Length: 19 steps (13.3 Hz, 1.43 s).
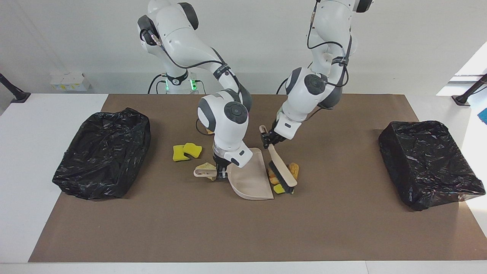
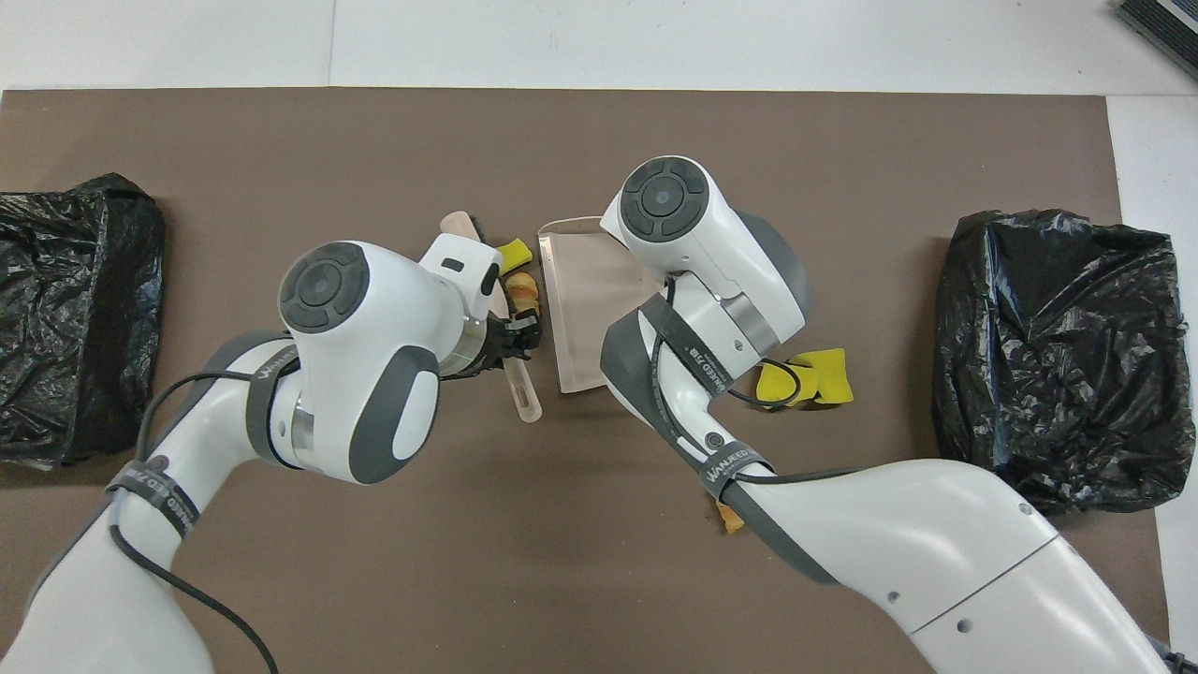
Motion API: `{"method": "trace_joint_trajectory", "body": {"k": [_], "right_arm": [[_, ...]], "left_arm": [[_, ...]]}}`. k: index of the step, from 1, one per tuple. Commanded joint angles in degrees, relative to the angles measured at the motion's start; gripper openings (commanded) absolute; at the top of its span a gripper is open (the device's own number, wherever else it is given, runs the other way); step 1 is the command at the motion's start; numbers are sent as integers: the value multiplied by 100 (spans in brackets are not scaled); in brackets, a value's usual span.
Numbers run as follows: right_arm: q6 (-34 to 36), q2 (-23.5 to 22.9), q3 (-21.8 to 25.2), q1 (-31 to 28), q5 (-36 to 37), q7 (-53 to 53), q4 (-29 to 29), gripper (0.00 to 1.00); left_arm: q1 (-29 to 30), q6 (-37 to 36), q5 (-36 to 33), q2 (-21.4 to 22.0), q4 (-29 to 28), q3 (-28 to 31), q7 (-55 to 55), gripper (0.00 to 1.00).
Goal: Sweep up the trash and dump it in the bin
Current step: 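Brush the trash pieces into the dustpan held by the right gripper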
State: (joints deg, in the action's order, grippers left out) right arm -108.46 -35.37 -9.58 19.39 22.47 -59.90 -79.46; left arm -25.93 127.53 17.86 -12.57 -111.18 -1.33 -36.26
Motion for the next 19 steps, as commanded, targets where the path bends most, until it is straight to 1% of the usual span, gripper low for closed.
{"method": "trace_joint_trajectory", "body": {"k": [1,2,3,4,5,8,12,14,15,16,19], "right_arm": [[238,-75,-35,-14,276,277,176,0],[221,-84,-26,-14,276,278,202,0],[177,-92,-44,-23,284,278,203,0],[150,-93,-52,-23,276,286,203,0],[141,-93,-61,-14,276,321,194,0],[-8,-128,-79,-23,249,321,203,0],[-78,-128,-79,-40,214,321,202,0],[-87,-128,-79,-41,205,321,194,0],[-131,-128,-79,-49,197,313,194,0],[-148,-128,-79,-58,197,304,194,0],[-158,-128,-79,-102,162,286,194,0]], "left_arm": [[448,-387,-282,150,9,-43,67,0],[571,-344,-283,202,-122,-43,154,0],[659,-326,-283,324,-350,-52,442,0],[729,-317,-283,352,-526,-52,854,0],[730,-291,-283,317,-623,-52,1154,0],[625,-220,-283,151,-651,-69,1227,0],[-50,332,-160,-183,-581,-105,1218,0],[-559,875,-20,-211,-703,-105,1175,0],[-719,1070,181,-228,-643,-113,1157,0],[-894,1133,270,-246,-564,-105,1157,0],[-1150,1160,280,-237,-458,-131,1095,0]]}}
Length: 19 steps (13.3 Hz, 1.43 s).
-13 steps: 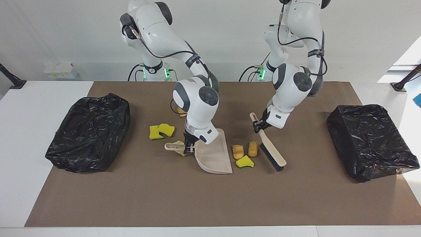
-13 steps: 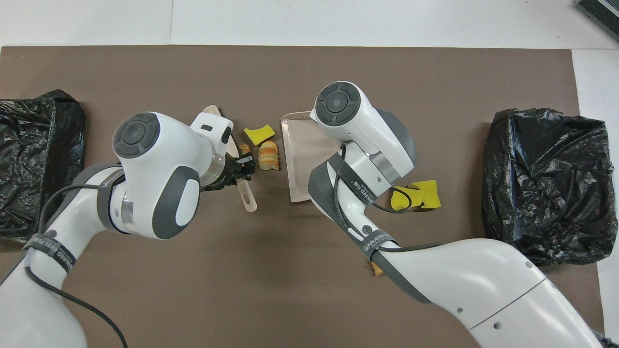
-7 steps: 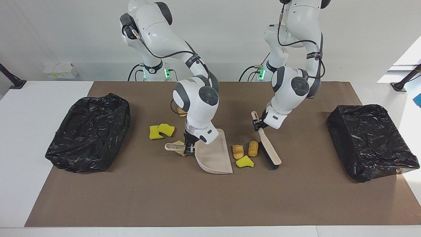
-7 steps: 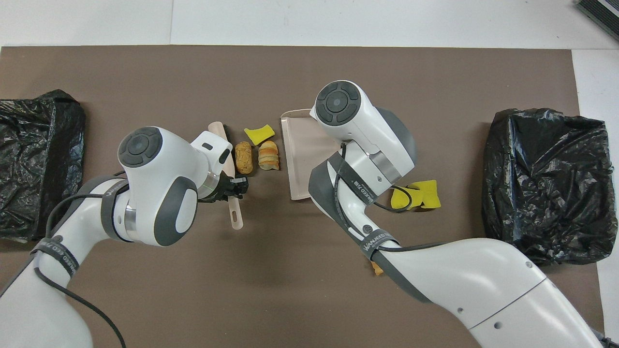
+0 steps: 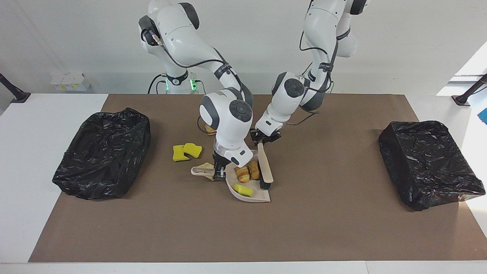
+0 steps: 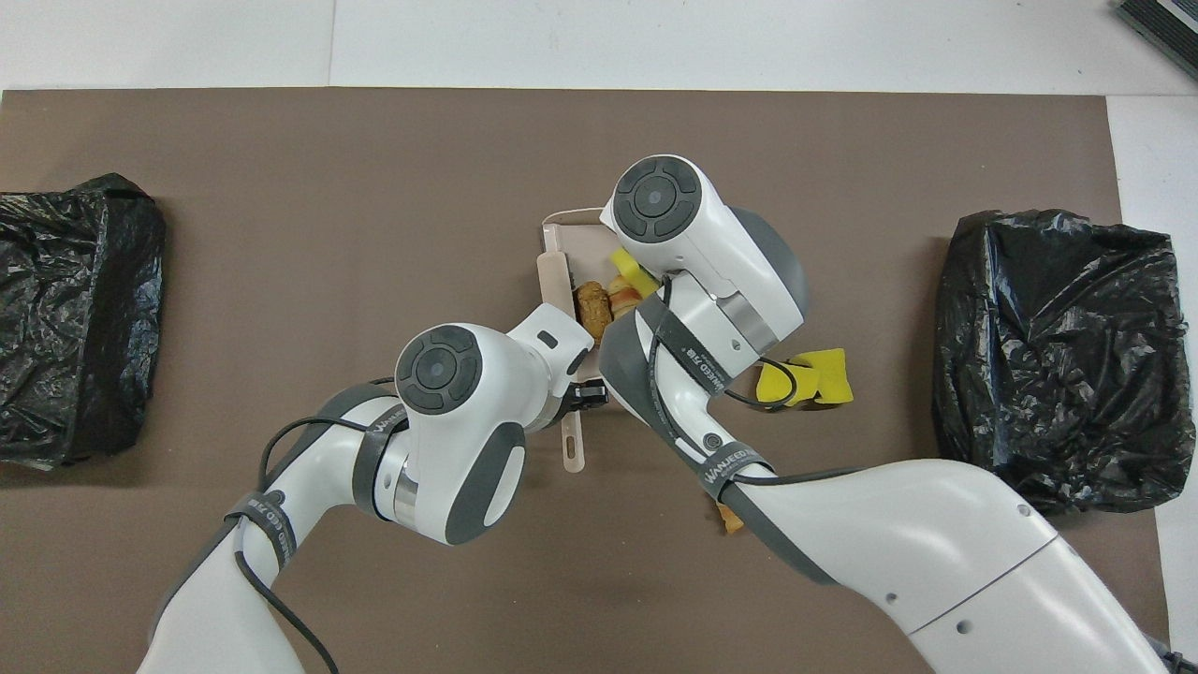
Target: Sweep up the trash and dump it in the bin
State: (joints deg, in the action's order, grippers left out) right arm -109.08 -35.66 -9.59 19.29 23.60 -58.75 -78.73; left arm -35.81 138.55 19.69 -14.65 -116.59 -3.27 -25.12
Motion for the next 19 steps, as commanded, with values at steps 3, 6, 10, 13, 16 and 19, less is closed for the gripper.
{"method": "trace_joint_trajectory", "body": {"k": [3,6,10,13,16,19], "right_arm": [[-104,-107,-79,-119,49,136,121,0],[-314,-125,-79,-232,-12,-22,103,0],[-377,-107,-79,-478,-573,-129,68,0],[-579,24,-79,-681,-1033,-321,50,0],[-326,471,-70,-839,-1032,-339,-72,0],[420,1235,-61,-1163,-1041,-592,-458,0]], "left_arm": [[-58,-204,96,111,83,133,-46,0],[188,-521,-175,331,75,352,-152,0],[618,-1117,-703,480,75,485,-134,0],[576,-2215,-756,928,14,476,-160,0],[-81,-2404,-765,1454,-616,441,-755,0],[-663,-1710,-765,2140,-1784,397,-1266,0]]}}
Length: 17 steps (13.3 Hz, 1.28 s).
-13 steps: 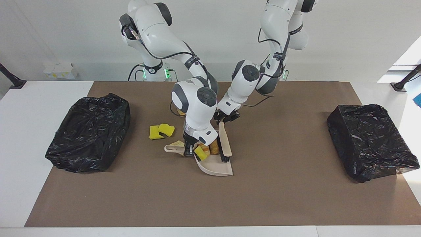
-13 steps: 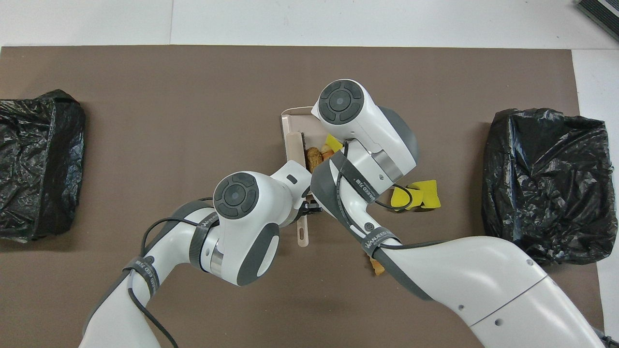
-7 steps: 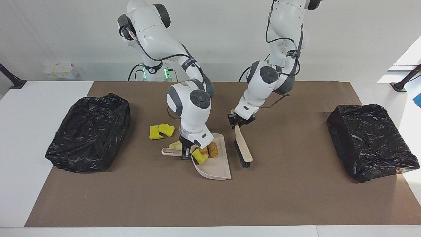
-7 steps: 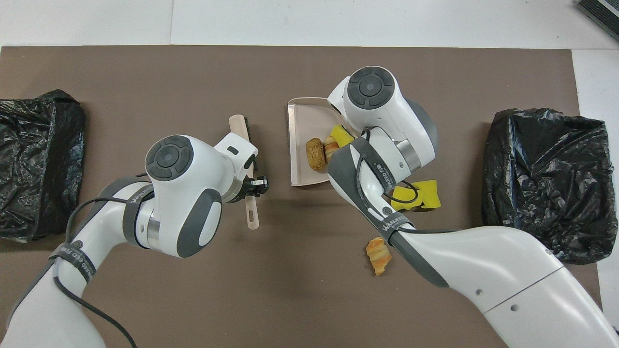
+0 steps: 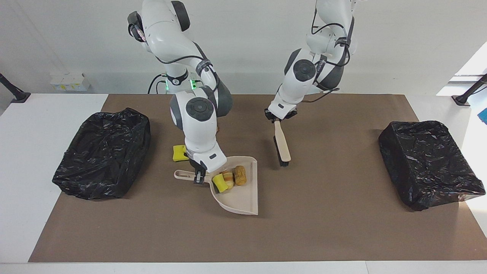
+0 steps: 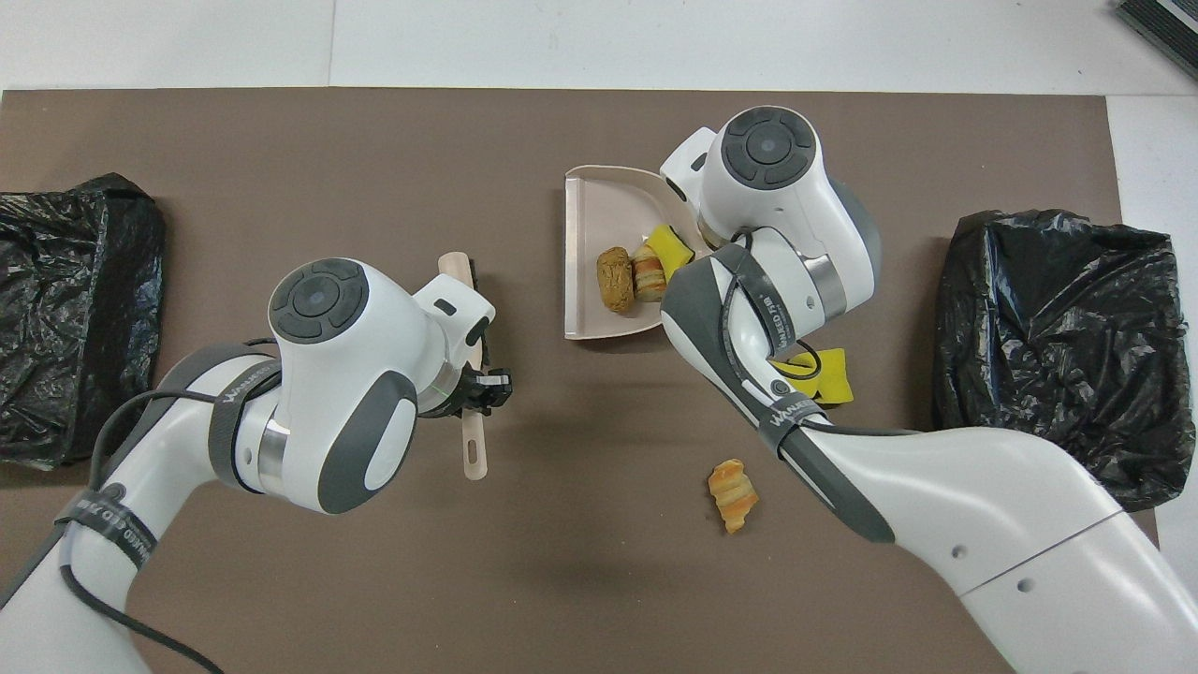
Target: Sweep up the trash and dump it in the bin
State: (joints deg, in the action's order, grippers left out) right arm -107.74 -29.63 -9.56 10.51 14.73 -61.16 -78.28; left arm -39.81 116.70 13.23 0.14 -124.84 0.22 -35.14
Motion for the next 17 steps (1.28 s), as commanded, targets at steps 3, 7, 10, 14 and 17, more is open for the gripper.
{"method": "trace_joint_trajectory", "body": {"k": [3,7,10,14,17], "right_arm": [[736,1160,-63,-917,-146,-1150,-776,0],[957,1949,-46,-1822,90,-1669,-1520,0],[904,2495,-46,-2420,310,-2346,-2049,0],[204,3216,-37,-3325,557,-3048,-3129,0],[-500,3638,-11,-3819,872,-3201,-3842,0]], "left_arm": [[-1035,1151,-110,900,-1735,39,-1079,0],[-1354,1575,-110,1084,-2132,48,-1628,0],[-1275,1787,-110,1050,-2177,57,-1489,37],[-653,1550,-119,778,-1634,74,-1356,100],[173,1252,-128,567,-1106,92,1,100]]}}
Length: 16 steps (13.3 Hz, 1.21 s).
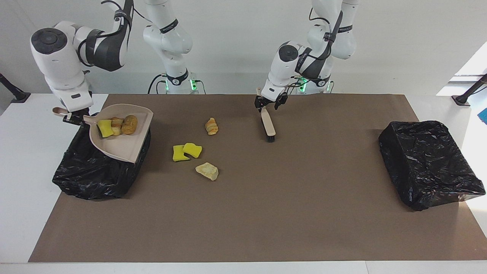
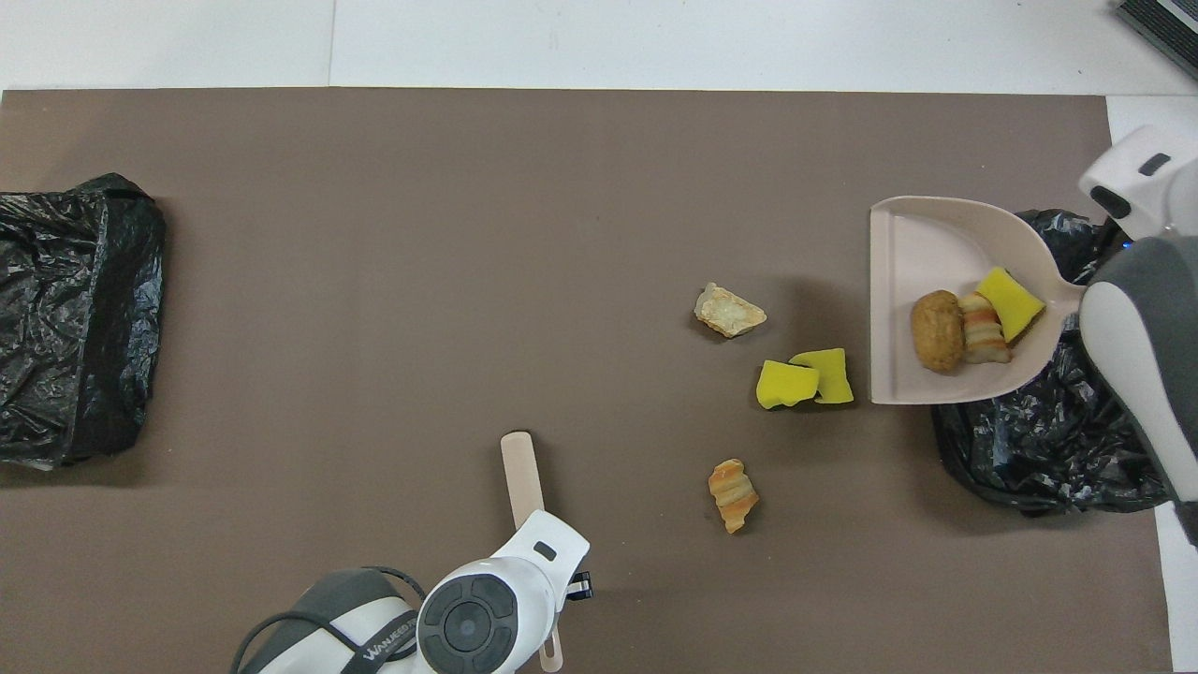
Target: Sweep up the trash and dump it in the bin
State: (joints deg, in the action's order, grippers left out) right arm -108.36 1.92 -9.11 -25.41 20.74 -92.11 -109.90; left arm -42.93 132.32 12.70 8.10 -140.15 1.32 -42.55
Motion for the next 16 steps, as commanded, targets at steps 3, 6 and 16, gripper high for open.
{"method": "trace_joint_trajectory", "body": {"k": [3,6,16], "right_arm": [[-765,502,-82,-386,1025,-106,-735,0],[-748,485,-82,-219,1719,569,-770,0],[-80,397,-82,537,3111,1810,-876,0]], "left_arm": [[1311,-479,-153,-466,918,-17,1853,100],[1883,-697,-759,-1001,1760,-17,2146,100],[3510,-3043,-892,-1206,3774,18,4510,100]]}}
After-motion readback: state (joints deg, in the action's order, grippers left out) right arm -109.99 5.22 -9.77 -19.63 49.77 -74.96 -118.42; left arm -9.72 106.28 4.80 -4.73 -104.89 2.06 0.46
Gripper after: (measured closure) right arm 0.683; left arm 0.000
